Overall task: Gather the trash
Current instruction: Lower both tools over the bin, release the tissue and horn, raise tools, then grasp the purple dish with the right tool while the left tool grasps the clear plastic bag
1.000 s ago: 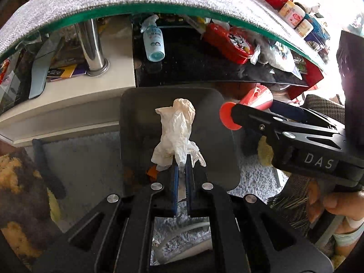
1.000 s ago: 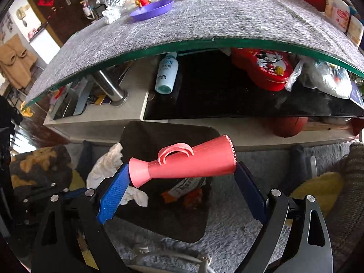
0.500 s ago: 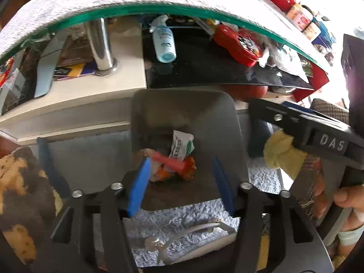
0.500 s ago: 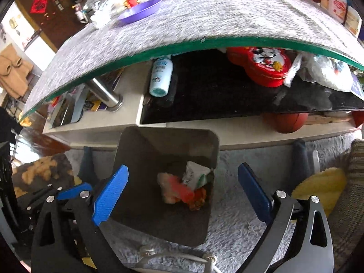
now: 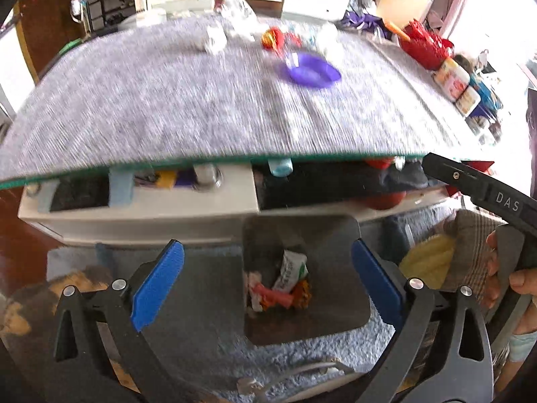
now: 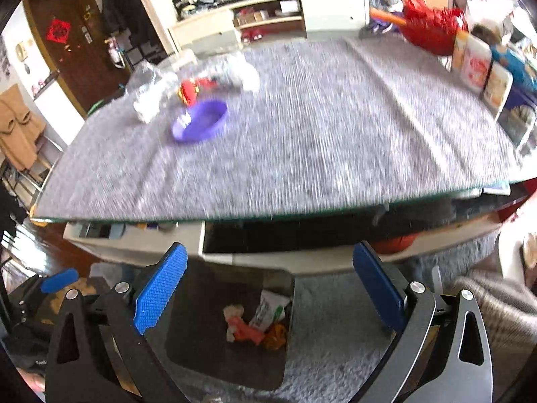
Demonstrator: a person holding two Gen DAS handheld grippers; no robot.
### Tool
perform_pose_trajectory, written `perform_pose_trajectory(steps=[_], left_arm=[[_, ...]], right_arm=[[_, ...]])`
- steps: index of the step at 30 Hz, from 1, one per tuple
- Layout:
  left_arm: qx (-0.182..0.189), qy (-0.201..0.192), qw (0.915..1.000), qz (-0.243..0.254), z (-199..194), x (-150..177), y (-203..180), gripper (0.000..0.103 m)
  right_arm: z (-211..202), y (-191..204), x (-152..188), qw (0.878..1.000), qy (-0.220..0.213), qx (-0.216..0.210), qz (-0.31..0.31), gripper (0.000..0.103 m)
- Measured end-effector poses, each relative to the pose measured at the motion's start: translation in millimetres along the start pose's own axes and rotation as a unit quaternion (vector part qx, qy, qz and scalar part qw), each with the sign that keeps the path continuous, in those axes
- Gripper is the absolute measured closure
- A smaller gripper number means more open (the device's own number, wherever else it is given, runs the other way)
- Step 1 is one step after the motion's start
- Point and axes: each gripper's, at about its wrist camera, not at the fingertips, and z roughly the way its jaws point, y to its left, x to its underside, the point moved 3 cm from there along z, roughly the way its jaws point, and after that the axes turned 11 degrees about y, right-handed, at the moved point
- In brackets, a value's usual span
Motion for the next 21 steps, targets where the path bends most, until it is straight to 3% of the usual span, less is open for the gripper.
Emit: perform_pose_trajectory(steps=[12, 21], left_arm=[[-0.034, -0.05, 0.9977, -0.031, -35.6, -69.1, 29.8, 0.008], [-0.034, -0.061, 0.9969, -0.036, -36.1, -126.1, 37.6, 0.008]], right_arm=[[7.8, 21.7, -45.8, 0.999, -0.029, 0.011, -0.042, 0.004], [52.4, 52.0, -74.5, 0.997, -0.008, -0.006, -0.078, 0.005]])
